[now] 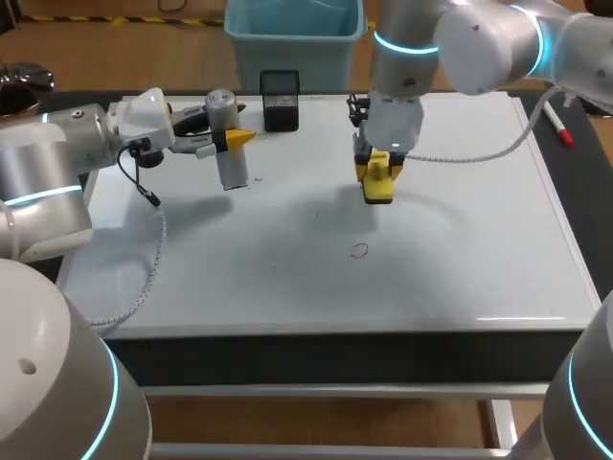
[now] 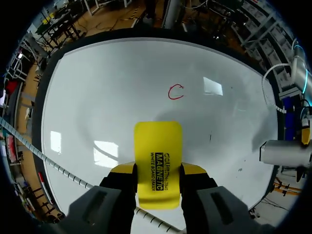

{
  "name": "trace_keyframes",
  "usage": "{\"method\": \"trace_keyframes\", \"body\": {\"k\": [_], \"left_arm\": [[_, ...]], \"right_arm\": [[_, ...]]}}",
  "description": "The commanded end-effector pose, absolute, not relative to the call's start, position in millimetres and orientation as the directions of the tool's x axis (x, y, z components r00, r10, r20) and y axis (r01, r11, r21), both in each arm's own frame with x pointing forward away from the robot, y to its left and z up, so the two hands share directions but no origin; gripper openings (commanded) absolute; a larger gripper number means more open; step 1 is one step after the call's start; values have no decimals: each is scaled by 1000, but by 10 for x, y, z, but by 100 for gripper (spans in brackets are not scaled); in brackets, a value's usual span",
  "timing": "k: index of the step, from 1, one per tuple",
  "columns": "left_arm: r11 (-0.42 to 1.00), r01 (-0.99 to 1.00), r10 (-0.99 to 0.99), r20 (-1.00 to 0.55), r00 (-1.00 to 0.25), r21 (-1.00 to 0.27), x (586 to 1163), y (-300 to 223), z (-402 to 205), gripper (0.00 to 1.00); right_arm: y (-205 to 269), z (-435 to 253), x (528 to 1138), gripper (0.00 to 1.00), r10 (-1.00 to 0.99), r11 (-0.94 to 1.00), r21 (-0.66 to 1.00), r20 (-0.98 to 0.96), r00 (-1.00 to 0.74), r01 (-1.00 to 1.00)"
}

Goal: Pick up the inspection probe, press it on each red-marked spot on the whiteboard one by one, put down the probe, pick up the eraser, and wipe off all the red marks.

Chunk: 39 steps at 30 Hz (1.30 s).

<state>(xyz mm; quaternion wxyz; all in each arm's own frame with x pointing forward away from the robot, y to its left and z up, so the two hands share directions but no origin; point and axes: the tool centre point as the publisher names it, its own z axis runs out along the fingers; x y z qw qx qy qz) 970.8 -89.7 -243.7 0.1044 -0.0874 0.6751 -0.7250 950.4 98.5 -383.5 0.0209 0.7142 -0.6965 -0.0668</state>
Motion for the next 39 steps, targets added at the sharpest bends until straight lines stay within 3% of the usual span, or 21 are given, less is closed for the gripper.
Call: {"method": "trace_keyframes", "body": {"k": [1,26,39], "left_arm": [[-67,35,-273,-16,-962,-997,9699,-902,-2425,0],[-67,35,-273,-16,-962,-997,9699,-902,-2425,0],[-67,35,-273,-16,-962,-997,9699,-902,-2425,0]], "right_arm": [[1080,-3905,9599,0,-999,-30,130,-47,24,-991],[1140,-4154,9763,0,-999,-41,126,-39,37,-991],[907,-4380,9856,0,-1000,-3,140,13,5,-990]]}}
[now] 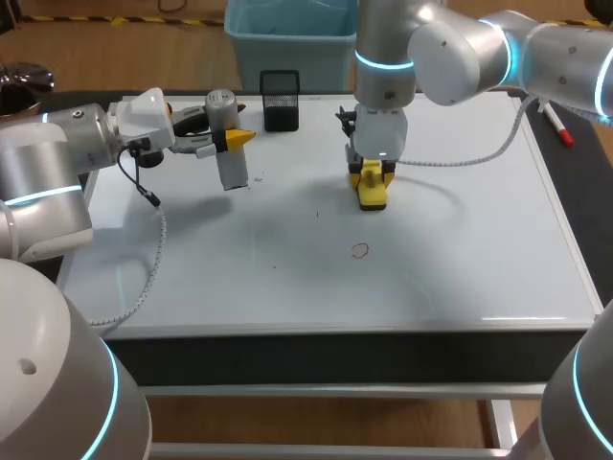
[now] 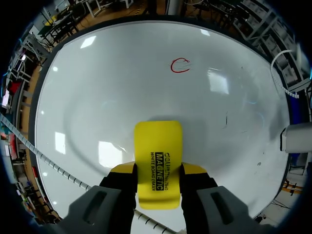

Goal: Pick up the inspection probe, press it on each red-marked spot on the whiteboard one by one, put down the probe, pick up the eraser, and wipe off all the red marks.

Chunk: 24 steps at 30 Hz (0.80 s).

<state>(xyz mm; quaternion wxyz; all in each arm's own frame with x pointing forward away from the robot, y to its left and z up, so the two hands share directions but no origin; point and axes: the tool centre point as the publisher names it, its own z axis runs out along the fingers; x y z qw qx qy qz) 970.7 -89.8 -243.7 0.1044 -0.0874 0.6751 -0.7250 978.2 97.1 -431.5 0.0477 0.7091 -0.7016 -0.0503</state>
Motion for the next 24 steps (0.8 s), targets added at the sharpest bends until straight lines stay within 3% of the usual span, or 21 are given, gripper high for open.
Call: {"method": "trace_keyframes", "body": {"k": [1,24], "left_arm": [[-67,35,-273,-16,-962,-997,9699,-902,-2425,0],[-67,35,-273,-16,-962,-997,9699,-902,-2425,0]], "right_arm": [[870,-4378,9868,0,-1000,6,141,16,-3,-990],[207,-4186,10113,0,-987,157,116,0,-158,-981]]}}
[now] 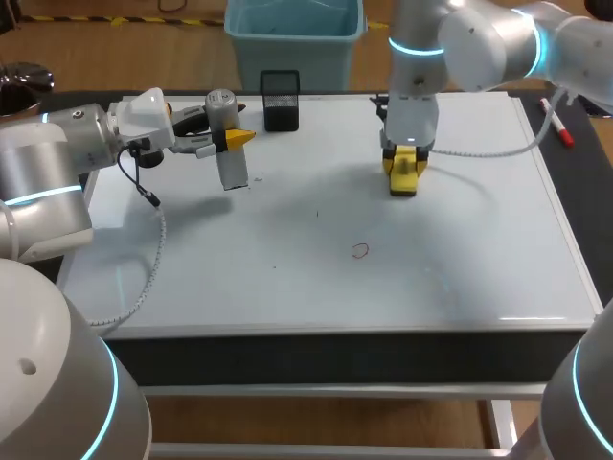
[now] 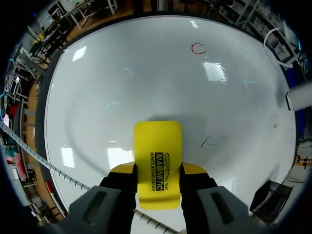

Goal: Pick up the inspection probe, press it on each red-marked spot on the whiteboard one by one, put down the probe, pick up the eraser, and wipe off all the red marks.

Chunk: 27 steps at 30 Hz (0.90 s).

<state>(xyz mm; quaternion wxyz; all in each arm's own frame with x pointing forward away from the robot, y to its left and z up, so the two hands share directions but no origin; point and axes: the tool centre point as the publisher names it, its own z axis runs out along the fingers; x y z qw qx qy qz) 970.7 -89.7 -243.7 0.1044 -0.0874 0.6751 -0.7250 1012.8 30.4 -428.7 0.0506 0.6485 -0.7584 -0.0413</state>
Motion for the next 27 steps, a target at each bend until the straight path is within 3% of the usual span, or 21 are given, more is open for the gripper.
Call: {"method": "trace_keyframes", "body": {"k": [1,27], "left_arm": [[-67,35,-273,-16,-962,-997,9699,-902,-2425,0],[-67,35,-273,-16,-962,-997,9699,-902,-2425,0]], "right_arm": [[191,-4132,10117,0,-987,161,112,-8,-163,-981],[-1215,-3749,10694,0,-900,436,53,25,-435,-899]]}}
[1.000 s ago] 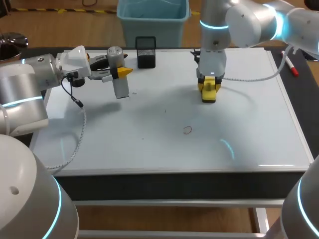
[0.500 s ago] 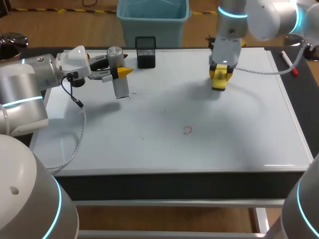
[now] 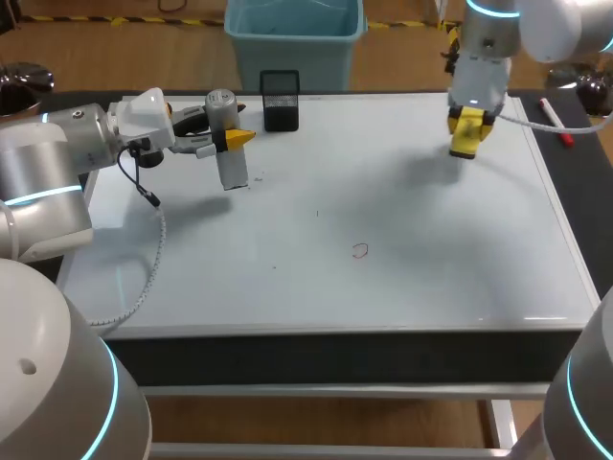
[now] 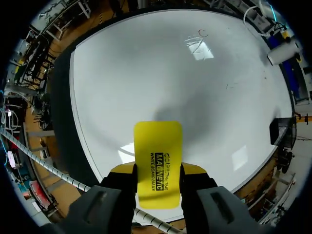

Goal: Pick up the inspection probe, press it on each red-marked spot on the whiteboard one by one, put down the probe, pick up the eraser, and wipe off all the red marks.

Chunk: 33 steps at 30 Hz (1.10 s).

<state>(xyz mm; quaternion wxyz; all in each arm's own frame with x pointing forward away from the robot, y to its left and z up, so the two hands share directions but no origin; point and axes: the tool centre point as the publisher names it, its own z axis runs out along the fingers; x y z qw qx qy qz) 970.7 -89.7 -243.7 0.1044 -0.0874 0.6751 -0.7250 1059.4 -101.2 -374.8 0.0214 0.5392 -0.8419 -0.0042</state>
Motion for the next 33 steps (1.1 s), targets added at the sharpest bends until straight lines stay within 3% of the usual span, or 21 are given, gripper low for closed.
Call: {"method": "trace_keyframes", "body": {"k": [1,15,33], "left_arm": [[-67,35,-273,-16,-962,-997,9699,-902,-2425,0],[-67,35,-273,-16,-962,-997,9699,-902,-2425,0],[-67,35,-273,-16,-962,-997,9699,-902,-2425,0]], "right_arm": [[-1270,-3752,10708,0,-893,451,61,18,-450,-891],[-1760,-3804,10785,0,-849,528,73,32,-527,-846],[-1809,-3752,10771,0,-844,537,77,23,-536,-840]]}}
